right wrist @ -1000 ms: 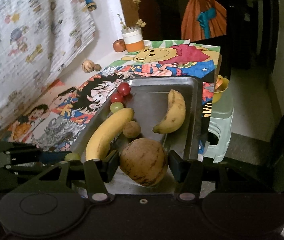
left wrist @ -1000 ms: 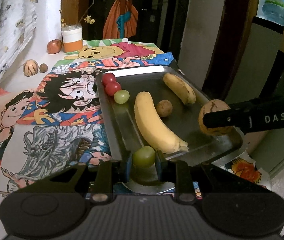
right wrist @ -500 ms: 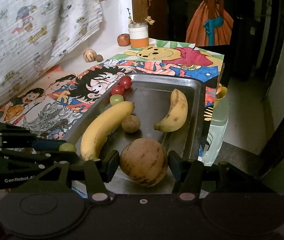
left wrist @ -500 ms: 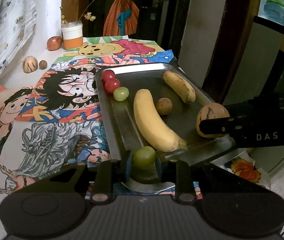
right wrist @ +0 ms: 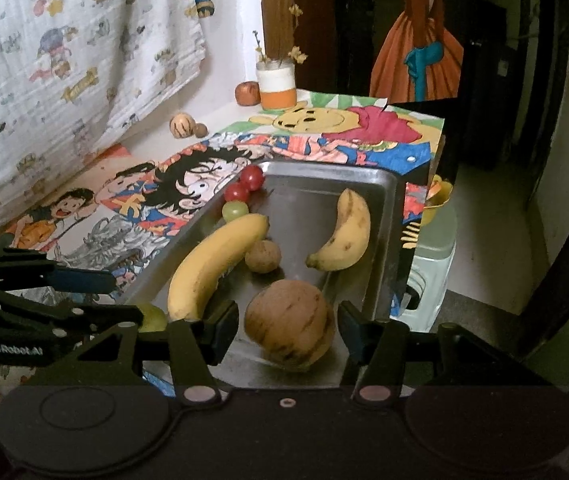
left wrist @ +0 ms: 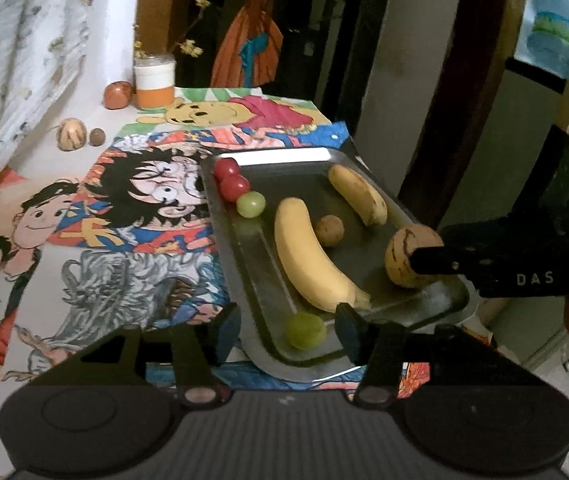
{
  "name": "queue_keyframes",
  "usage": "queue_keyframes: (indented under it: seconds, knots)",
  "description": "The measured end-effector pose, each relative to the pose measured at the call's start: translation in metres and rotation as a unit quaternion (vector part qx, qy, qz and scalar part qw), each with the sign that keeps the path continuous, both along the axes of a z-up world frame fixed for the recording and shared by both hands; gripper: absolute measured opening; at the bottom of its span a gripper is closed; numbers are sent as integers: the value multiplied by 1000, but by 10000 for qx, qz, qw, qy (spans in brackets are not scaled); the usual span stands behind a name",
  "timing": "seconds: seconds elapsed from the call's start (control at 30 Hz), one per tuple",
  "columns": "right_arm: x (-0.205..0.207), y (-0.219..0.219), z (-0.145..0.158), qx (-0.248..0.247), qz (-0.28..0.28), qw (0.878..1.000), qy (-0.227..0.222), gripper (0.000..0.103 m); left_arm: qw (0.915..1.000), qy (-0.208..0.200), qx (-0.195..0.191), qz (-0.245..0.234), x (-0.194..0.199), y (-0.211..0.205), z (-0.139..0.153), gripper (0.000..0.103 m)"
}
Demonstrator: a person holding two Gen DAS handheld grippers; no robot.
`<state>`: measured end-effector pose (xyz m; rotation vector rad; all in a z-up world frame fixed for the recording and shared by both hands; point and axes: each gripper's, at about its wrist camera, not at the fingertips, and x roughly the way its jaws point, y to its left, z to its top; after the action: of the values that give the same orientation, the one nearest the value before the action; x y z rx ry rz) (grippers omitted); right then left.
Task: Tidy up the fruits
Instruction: 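Withdraw both tools from the tray toward the remaining fruit by the wall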
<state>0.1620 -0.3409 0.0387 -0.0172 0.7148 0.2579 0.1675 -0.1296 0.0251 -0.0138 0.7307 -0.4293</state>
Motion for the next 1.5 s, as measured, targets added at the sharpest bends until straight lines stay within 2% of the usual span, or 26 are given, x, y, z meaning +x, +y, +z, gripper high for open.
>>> queue_keyframes:
  seconds: [0.1,0.17,0.3,0.47,0.73,1.0,1.2,1.37,1.5]
  knots:
    - [-7,-2,7,36,-44,10000,-80,62,9998,-80,-85,168,-4,9,8,71]
    - [-13,-2,12,48,-80,9998,-155,68,9993,-150,-131,314,-8,16,14,85]
    - [-27,0,24,104,-137,9996,-223,79,9982,-231,-204,517,-15,29,24,103]
    - [-50,9,41,38,-148,9999,-62,96,9984,-37,-198,530,-24,43,28,103]
    - [-95,25,70,159,-90,9993,341,100,9983,94,-62,576,-42,68,23,103]
    - [-115,44,97,111,-183,9993,305,102,9974,-210,-193,665,-60,96,38,103]
    - [-104,55,125,385,-145,9989,207,102,9938,-534,-154,961,-61,119,58,103]
    - [-73,67,163,754,13,9969,208,102,9871,-884,-192,1318,-51,144,89,103]
    - [-35,84,202,844,225,9960,177,102,9800,-1221,-79,1570,-39,157,114,103]
